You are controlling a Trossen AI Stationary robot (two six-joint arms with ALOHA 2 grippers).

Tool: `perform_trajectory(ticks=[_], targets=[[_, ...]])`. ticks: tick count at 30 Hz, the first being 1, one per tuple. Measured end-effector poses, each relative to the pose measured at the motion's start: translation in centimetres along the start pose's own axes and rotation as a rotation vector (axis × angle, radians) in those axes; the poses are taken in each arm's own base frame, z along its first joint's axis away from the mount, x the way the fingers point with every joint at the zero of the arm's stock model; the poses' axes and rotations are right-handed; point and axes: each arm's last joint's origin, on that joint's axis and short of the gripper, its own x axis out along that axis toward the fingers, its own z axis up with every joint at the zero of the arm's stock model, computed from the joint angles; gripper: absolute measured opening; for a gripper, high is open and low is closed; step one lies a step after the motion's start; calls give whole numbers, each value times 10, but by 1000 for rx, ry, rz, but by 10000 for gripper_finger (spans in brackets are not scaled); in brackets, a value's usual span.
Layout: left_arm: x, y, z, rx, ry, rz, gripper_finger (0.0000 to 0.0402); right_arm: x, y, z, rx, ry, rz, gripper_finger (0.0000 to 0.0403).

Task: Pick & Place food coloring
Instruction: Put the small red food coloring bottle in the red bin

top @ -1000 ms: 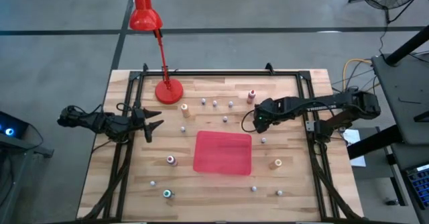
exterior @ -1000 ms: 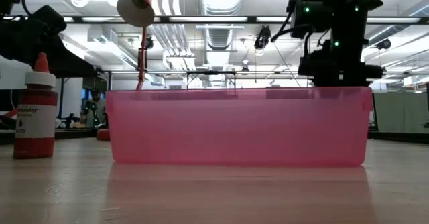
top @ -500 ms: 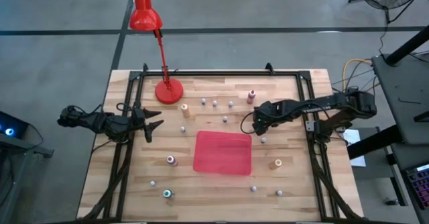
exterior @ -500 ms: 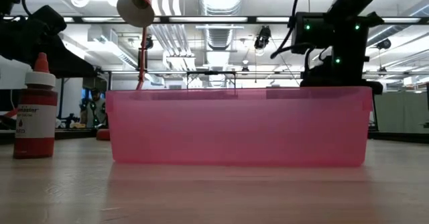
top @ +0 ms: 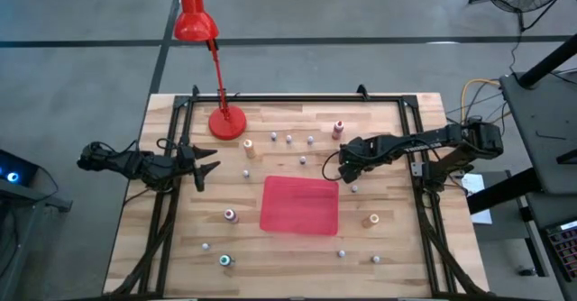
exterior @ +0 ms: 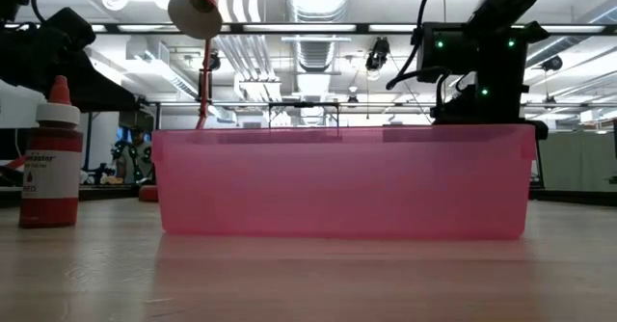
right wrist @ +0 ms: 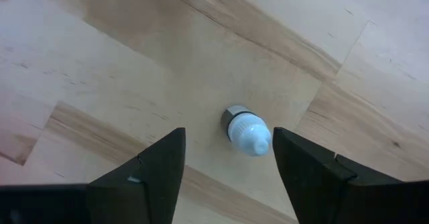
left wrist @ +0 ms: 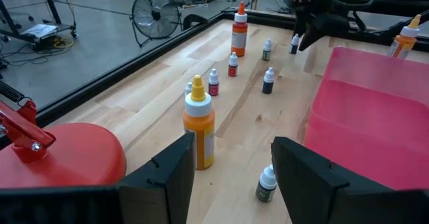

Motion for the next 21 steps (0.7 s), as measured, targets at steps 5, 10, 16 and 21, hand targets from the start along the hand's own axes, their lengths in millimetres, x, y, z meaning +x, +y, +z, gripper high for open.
perform_trajectory(ticks=[5, 10, 16, 21], targets=[[0, 0, 0, 0, 0, 0, 170, 1, 0, 0, -1, 2, -4, 171], [0, 0, 0, 0, 0, 0, 170, 1, 0, 0, -11, -6, -8, 139], [0, 0, 0, 0, 0, 0, 170, 1, -1, 0, -17, -25, -24, 99], [0, 0, 0, 0, -1, 0, 170, 1, -1, 0, -29, -27, -22, 63]])
